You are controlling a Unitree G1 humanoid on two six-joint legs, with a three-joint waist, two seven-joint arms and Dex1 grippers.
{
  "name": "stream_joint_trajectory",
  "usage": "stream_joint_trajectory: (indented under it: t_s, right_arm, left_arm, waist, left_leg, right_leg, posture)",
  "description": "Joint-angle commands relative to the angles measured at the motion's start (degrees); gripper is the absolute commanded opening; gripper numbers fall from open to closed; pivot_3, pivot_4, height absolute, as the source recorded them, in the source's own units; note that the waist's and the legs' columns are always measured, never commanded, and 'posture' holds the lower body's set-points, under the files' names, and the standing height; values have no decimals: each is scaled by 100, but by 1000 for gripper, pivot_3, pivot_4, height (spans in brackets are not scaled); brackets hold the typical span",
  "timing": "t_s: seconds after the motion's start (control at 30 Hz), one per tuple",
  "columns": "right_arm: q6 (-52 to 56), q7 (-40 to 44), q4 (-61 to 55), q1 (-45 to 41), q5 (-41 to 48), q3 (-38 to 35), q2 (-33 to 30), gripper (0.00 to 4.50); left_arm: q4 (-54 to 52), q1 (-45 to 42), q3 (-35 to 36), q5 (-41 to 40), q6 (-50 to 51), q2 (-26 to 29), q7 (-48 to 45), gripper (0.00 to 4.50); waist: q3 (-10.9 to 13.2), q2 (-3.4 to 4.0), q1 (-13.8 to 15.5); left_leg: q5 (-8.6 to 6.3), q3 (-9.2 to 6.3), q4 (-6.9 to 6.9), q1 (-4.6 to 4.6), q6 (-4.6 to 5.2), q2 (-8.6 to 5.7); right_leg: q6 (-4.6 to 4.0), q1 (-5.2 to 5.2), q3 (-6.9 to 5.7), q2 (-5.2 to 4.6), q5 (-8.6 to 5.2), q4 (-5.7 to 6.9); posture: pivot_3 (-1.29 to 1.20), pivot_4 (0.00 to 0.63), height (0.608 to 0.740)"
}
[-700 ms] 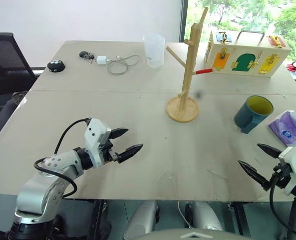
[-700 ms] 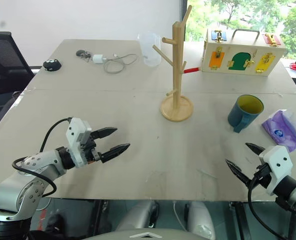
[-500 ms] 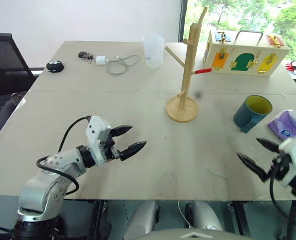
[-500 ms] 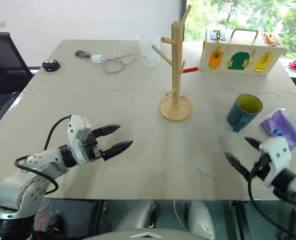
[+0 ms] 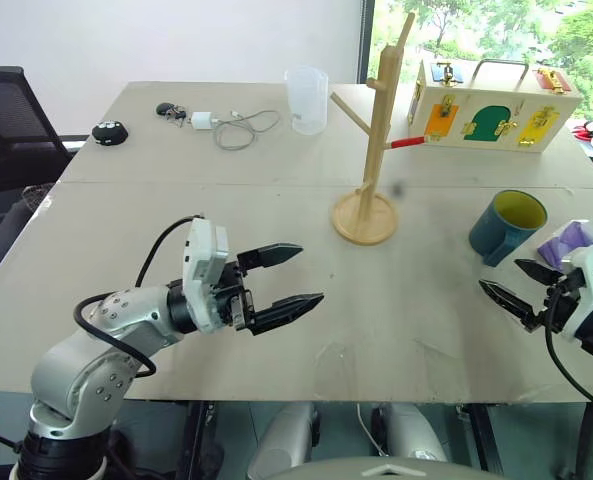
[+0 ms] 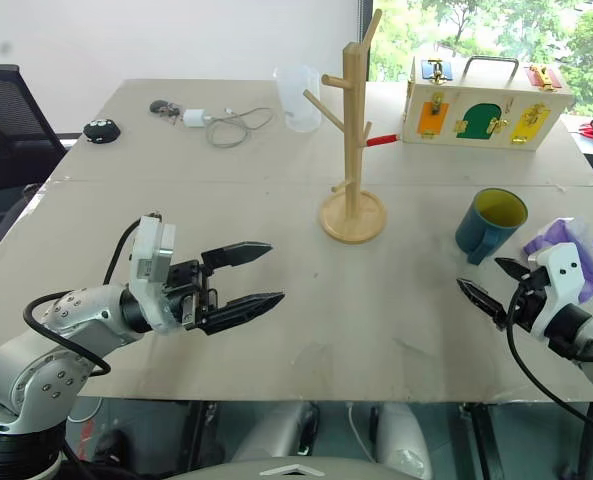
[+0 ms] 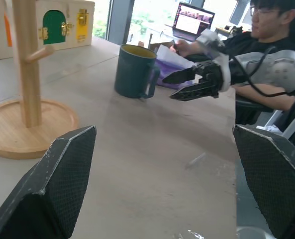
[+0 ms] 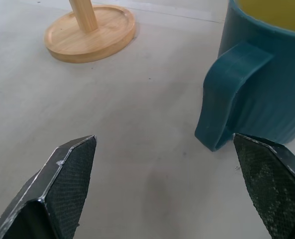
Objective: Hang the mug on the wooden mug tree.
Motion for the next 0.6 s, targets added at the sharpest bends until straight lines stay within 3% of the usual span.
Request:
stream_joint_trajectory:
  t_s: [0.03,0.6]
  right_arm:
    - [-227,134,160,-243,-80,95,-65,4420]
    - [-140,150,430,-1045,-85,555,-6,4420]
  left_arm:
    - [-226,-27,28,-126,-49,111,-71,4500]
    - [-319,57,100,-237,-121,379,-267,4500]
  waist:
    - [0,0,0]
    - [3,4,5]
  left_leg:
    - [0,1,0,0,0,0]
    - [0,3,0,-2,0,1]
  right_leg:
    - [0,0,1,1,0,0]
    - [0,-2,5,1,0,-4]
  posture:
    - [0,150,740]
    - [0,150,740]
